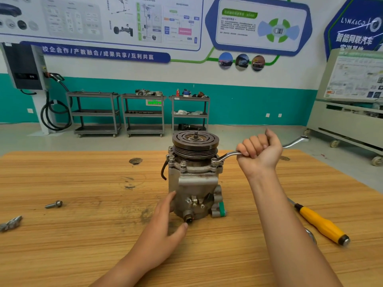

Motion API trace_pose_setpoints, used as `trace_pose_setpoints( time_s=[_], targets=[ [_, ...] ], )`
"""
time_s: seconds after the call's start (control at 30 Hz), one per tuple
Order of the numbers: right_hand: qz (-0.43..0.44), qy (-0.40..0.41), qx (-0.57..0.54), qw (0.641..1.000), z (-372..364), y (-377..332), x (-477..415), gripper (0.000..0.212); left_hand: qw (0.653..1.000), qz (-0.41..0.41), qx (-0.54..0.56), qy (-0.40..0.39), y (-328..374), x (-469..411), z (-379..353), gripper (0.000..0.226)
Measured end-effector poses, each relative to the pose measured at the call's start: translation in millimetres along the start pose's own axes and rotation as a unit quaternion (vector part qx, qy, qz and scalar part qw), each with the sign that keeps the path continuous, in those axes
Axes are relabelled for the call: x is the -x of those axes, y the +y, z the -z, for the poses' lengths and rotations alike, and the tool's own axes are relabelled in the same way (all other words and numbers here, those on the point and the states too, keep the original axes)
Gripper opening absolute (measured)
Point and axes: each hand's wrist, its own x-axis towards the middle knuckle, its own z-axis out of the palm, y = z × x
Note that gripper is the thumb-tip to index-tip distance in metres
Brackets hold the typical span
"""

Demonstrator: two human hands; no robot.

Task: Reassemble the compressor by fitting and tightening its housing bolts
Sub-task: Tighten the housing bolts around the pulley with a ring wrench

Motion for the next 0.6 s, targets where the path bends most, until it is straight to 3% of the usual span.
trace_pose_setpoints(
  time_s=[0.23, 0.3, 0.37, 0.43, 0.53, 0.57, 0.6],
  targets=[
    [0.076, 0.052, 0.003, 0.996, 3.3, 6.8, 26.4, 0.061, 1.000, -0.013, -0.012, 0.003, 0.9, -0.7, 0.0, 0.074],
    [0.142, 0.013, 0.077, 0.987, 1.1, 12.6, 39.5, 0.061, 1.000, -0.015, -0.019, 0.002, 2.4, 1.1, -0.1, 0.074],
    [0.235, -0.043, 0.194, 0.952, 0.8, 29.5, 56.8, 0.056, 1.000, -0.014, -0.020, 0.000, 1.6, 2.0, 0.9, 0.075],
    [0.364, -0.136, 0.332, 0.859, 4.1, 56.2, 72.7, 0.046, 1.000, -0.017, -0.021, 0.003, 4.7, -1.0, 1.3, 0.074],
    [0.518, -0.279, 0.536, 0.605, 13.1, 107.3, 87.6, 0.053, 1.000, -0.004, -0.014, 0.011, -3.8, -4.8, -3.3, 0.034],
    [0.525, -0.289, 0.572, 0.561, 12.4, 120.2, 90.6, 0.055, 0.999, -0.002, -0.052, 0.006, -5.5, -0.8, -4.0, 0.023],
    [0.530, -0.279, 0.592, 0.540, 9.3, 128.2, 91.7, 0.056, 0.997, -0.028, -0.075, 0.008, -3.5, 1.2, -1.1, 0.023]
  ],
)
